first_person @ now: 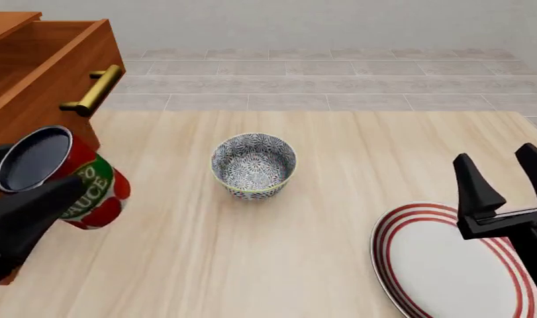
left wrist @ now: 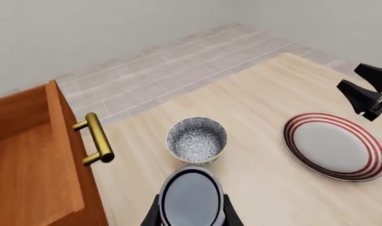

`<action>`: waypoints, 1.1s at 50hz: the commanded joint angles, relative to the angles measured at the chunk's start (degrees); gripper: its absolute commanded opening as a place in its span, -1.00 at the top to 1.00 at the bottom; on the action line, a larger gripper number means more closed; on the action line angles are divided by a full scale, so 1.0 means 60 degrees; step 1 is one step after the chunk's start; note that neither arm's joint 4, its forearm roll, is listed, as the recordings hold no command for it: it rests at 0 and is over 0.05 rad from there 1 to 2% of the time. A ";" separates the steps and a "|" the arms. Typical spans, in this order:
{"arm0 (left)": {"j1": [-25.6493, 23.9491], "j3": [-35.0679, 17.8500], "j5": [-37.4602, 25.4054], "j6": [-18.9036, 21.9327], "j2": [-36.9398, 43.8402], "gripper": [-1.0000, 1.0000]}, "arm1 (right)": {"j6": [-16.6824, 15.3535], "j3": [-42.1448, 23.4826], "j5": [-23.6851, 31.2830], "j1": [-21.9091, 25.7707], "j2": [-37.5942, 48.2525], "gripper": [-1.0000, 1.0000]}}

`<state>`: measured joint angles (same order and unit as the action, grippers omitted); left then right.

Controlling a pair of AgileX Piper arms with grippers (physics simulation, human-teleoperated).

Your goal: Put the ketchup in the top drawer of the cabinet.

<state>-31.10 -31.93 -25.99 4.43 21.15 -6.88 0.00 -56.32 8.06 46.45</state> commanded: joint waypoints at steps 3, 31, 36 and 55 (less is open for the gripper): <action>0.0447 -0.0755 -0.1036 0.0437 -0.0457 1.00 | -0.0131 0.0000 0.0889 0.0314 -0.1062 -1.00; 0.1300 -0.3277 -0.3309 0.1272 -0.0543 1.00 | -0.0224 0.0000 0.1101 0.0395 -0.1156 -1.00; 0.1459 -0.3707 -0.3526 0.1568 -0.0539 1.00 | -0.0214 0.0000 0.1005 0.0387 -0.1037 -1.00; 0.2445 -0.5160 -0.3462 0.2053 0.0821 1.00 | -0.0146 0.0001 0.0097 0.0380 -0.0036 -1.00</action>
<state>-20.15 -58.55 -47.01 14.34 21.73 -7.83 0.00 -51.59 10.21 41.69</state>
